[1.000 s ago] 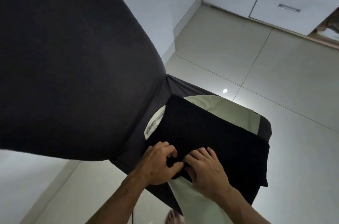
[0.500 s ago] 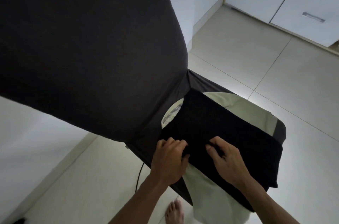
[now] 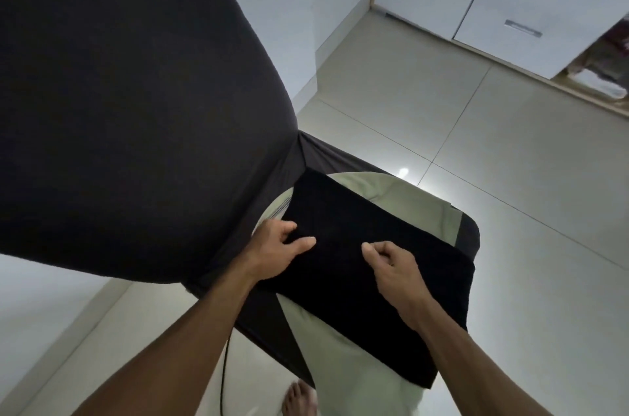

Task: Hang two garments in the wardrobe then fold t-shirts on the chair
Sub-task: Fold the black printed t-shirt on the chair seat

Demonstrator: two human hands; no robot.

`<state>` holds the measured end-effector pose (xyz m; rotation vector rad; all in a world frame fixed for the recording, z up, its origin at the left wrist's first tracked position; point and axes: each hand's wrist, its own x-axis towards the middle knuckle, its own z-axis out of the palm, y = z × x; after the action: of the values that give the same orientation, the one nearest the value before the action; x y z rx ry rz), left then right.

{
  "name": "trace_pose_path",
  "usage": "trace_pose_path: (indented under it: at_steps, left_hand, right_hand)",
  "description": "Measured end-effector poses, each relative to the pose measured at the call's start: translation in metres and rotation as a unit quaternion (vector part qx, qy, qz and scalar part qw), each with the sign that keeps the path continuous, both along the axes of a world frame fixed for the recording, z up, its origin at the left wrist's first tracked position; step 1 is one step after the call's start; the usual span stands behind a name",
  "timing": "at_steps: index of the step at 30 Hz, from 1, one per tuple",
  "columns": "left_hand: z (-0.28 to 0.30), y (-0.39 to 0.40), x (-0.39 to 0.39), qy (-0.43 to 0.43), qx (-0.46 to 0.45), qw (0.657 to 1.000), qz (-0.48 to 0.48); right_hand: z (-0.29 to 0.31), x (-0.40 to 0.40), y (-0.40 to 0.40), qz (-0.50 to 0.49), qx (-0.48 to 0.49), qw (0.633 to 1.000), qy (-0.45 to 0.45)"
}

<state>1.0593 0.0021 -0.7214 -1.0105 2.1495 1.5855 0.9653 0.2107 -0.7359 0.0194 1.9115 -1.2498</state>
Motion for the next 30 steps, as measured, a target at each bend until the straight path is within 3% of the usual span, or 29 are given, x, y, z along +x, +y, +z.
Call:
trace_pose_path:
  at_steps: [2, 5, 7, 11, 17, 21, 25, 27, 30]
  left_hand:
    - [-0.008, 0.002, -0.006, 0.049, -0.024, 0.996, 0.072]
    - [-0.008, 0.002, -0.019, 0.141, -0.046, 0.977, 0.154]
    - [-0.018, -0.002, -0.028, 0.106, -0.098, 0.978, 0.150]
    - [-0.036, -0.001, -0.033, -0.069, -0.204, 0.975, 0.054]
    - [-0.034, 0.013, -0.026, -0.058, -0.243, 0.966, 0.064]
    - [-0.022, 0.045, -0.019, 0.054, -0.396, 0.916, -0.027]
    - [-0.014, 0.097, -0.016, 0.180, -0.393, 0.868, -0.244]
    - [-0.015, 0.125, -0.017, 0.204, -0.383, 0.827, -0.358]
    - [-0.022, 0.162, -0.022, 0.191, -0.402, 0.774, -0.450]
  right_hand:
    - [-0.006, -0.001, 0.001, 0.000, 0.018, 1.000, 0.024]
    - [-0.011, -0.007, 0.001, -0.076, 0.006, 0.995, 0.070]
    - [-0.015, -0.012, -0.002, -0.084, 0.037, 0.991, 0.095]
    - [-0.019, -0.010, -0.003, -0.082, 0.076, 0.983, 0.144]
    - [-0.016, 0.006, 0.022, -0.053, 0.042, 0.974, 0.215]
    - [-0.022, 0.022, 0.058, -0.058, 0.077, 0.948, 0.304]
    - [-0.031, 0.046, 0.114, 0.029, 0.241, 0.921, 0.303]
    - [-0.037, 0.053, 0.134, 0.069, 0.312, 0.901, 0.294]
    - [-0.046, 0.050, 0.145, 0.081, 0.330, 0.895, 0.288]
